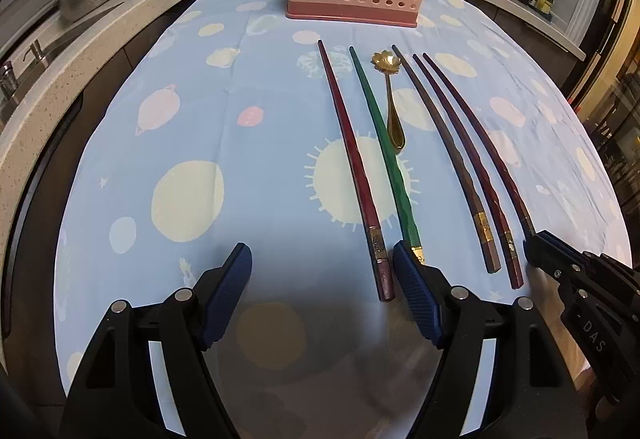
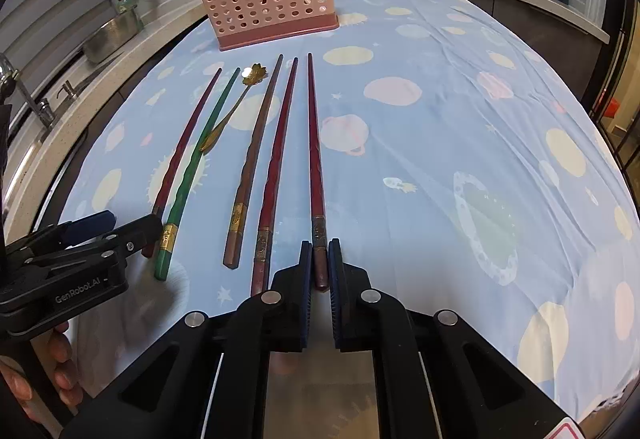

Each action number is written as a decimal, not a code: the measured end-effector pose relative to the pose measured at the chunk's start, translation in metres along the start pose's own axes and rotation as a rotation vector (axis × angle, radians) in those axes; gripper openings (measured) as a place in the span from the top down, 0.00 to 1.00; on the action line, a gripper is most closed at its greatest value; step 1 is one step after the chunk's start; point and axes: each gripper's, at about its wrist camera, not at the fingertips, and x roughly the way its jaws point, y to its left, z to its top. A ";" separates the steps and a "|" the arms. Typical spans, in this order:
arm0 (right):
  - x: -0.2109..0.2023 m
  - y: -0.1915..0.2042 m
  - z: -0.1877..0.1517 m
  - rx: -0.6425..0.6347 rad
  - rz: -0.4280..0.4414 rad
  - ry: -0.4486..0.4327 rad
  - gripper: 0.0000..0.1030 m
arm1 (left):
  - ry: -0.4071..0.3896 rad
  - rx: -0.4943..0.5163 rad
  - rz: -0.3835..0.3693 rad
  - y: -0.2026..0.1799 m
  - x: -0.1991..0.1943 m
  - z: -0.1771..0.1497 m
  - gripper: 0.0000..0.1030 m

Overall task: Organize utensils
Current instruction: 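Grasp a dark-red chopstick with the right tool while the left tool grasps another dark-red chopstick, then lift both dark-red chopsticks toward the pink holder with both tools, then lower both chopsticks into the pink holder and open both tools, then withdraw both open tools from the holder back toward the remaining utensils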

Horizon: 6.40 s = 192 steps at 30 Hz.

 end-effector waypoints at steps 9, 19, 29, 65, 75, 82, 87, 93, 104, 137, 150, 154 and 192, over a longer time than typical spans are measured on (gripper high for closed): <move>-0.003 0.000 -0.004 -0.007 0.003 -0.001 0.93 | -0.021 0.038 0.015 -0.004 -0.002 -0.001 0.66; -0.019 -0.003 -0.009 0.005 0.018 -0.021 0.93 | -0.002 -0.001 -0.051 0.005 -0.010 -0.001 0.93; -0.072 -0.007 0.005 0.028 0.042 -0.145 0.93 | -0.076 -0.007 -0.053 0.008 -0.054 0.007 0.93; -0.186 -0.008 0.043 0.078 0.130 -0.411 0.93 | -0.271 -0.061 -0.100 0.018 -0.168 0.042 0.93; -0.201 -0.010 0.055 0.076 0.137 -0.462 0.93 | -0.300 -0.087 -0.110 0.029 -0.182 0.050 0.93; -0.203 -0.011 0.075 0.079 0.155 -0.493 0.93 | -0.351 -0.078 -0.113 0.030 -0.197 0.067 0.93; -0.201 -0.012 0.094 0.089 0.165 -0.516 0.93 | -0.403 -0.074 -0.111 0.032 -0.209 0.087 0.93; -0.197 -0.016 0.126 0.104 0.185 -0.546 0.93 | -0.470 -0.060 -0.114 0.030 -0.220 0.122 0.93; -0.188 -0.009 0.216 0.094 0.226 -0.631 0.93 | -0.613 -0.027 -0.105 0.015 -0.231 0.210 0.93; -0.043 0.024 0.343 0.097 0.199 -0.539 0.93 | -0.623 -0.016 -0.062 0.015 -0.123 0.335 0.93; -0.014 0.020 0.332 0.118 0.165 -0.497 0.72 | -0.552 -0.044 -0.049 0.017 -0.082 0.331 0.64; -0.018 0.021 0.329 0.107 0.150 -0.511 0.67 | -0.543 -0.055 -0.047 0.020 -0.079 0.330 0.61; -0.072 0.002 0.087 0.134 0.098 -0.237 0.63 | -0.300 -0.031 -0.073 0.006 -0.101 0.113 0.48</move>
